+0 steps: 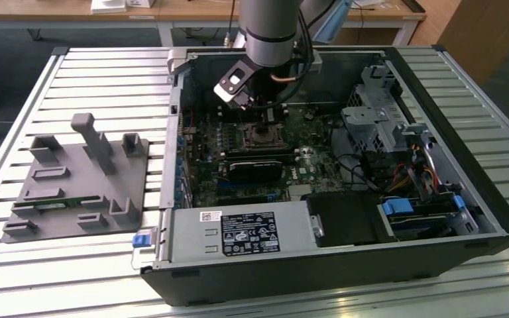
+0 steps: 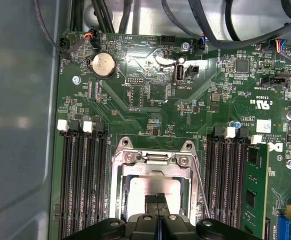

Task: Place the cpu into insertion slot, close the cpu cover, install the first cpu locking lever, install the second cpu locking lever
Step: 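Close the cpu cover, then install the first cpu locking lever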

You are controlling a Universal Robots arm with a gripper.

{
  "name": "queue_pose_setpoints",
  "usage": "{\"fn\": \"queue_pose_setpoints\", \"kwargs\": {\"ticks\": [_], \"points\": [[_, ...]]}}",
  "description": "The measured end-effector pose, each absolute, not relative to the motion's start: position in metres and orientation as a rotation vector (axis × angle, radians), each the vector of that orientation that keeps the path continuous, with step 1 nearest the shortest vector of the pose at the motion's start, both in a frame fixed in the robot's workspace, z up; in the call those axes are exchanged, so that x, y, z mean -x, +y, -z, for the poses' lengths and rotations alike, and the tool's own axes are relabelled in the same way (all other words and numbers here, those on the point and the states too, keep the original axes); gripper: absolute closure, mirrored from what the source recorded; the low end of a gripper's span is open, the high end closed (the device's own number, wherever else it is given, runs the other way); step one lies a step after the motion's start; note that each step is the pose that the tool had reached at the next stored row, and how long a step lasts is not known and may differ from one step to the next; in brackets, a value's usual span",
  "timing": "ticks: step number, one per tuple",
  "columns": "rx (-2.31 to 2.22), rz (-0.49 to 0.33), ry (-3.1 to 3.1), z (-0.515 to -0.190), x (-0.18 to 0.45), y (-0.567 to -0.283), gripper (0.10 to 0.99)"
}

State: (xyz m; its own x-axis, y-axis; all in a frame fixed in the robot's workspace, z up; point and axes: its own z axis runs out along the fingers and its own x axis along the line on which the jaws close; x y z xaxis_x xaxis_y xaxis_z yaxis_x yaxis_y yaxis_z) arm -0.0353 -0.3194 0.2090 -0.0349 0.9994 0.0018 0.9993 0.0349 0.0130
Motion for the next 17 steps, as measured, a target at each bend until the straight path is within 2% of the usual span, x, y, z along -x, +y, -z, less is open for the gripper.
{"fn": "queue_pose_setpoints", "kwargs": {"ticks": [7,17], "points": [[-2.177,-0.017,2.254,-0.216,0.035,-0.319,0.980],[-2.177,-0.017,2.254,-0.243,0.035,-0.319,0.980]]}}
